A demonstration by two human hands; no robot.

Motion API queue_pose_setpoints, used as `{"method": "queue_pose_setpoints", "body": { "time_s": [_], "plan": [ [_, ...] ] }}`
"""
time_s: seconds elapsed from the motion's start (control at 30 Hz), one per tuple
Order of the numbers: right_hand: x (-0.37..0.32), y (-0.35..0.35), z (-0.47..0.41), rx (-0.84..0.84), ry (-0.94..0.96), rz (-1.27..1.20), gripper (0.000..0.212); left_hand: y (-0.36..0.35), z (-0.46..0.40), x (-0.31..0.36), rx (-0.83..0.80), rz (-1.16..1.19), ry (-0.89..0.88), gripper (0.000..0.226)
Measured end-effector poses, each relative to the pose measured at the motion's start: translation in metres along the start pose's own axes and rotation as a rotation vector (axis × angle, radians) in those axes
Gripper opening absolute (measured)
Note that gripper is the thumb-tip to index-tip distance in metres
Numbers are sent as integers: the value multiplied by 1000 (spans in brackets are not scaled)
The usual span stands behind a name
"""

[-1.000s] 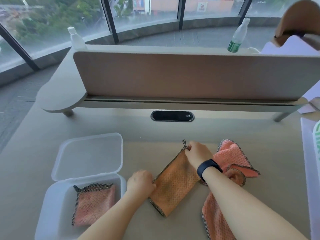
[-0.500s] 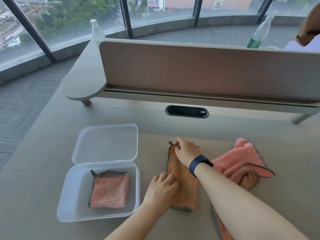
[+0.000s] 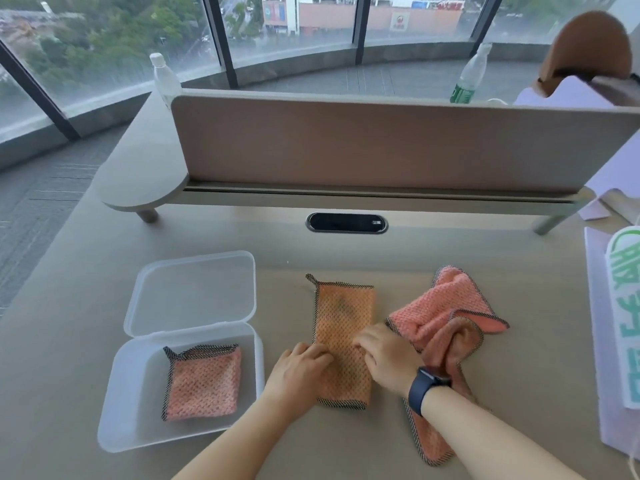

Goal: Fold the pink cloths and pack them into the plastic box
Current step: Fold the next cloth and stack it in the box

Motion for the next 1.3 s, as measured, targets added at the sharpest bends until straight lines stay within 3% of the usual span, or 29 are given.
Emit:
{"method": "queue_pose_setpoints", "body": {
  "time_s": [0.2, 0.33, 0.47, 0.53, 0.63, 0.8, 0.97, 1.13, 1.3],
  "plan": [
    [-23, -22, 55, -157, 178, 131, 40, 0, 4, -3, -16, -4, 19, 38],
    [-23, -35, 66, -204, 174, 231, 43, 0, 6, 1, -10, -45, 20, 38],
    [-25, -35, 66, -140, 127, 249, 28, -3, 10, 0, -8, -61, 41, 43],
    [-23, -34, 64, -99, 55, 201, 20, -4, 13, 2, 1, -57, 42, 41],
    [-19, -30, 63, -63, -62, 63, 25, 1, 20, 10, 60, -19, 36, 36],
    [-13, -14, 59, -18, -239, -231, 28, 1, 33, 28, 78, 58, -40, 64],
    [-12, 10, 50, 50, -298, -379, 23, 8, 34, 16, 206, 100, 61, 16],
    [-14, 22, 48, 48, -246, -399, 30, 28, 29, 8, 225, 222, 88, 16],
    [-13, 16, 54, -18, -222, -341, 32, 31, 28, 3, 119, 418, 103, 18]
  ]
}}
Point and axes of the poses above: each hand's wrist, its own z-axis away from the middle knuckle, its own y-axis out of the back of the hand, x = y × z, the point moved 7 cm from there along -z, towards the middle knuckle, and after that the axes turned 5 degrees about -x, right-handed, at the moved point
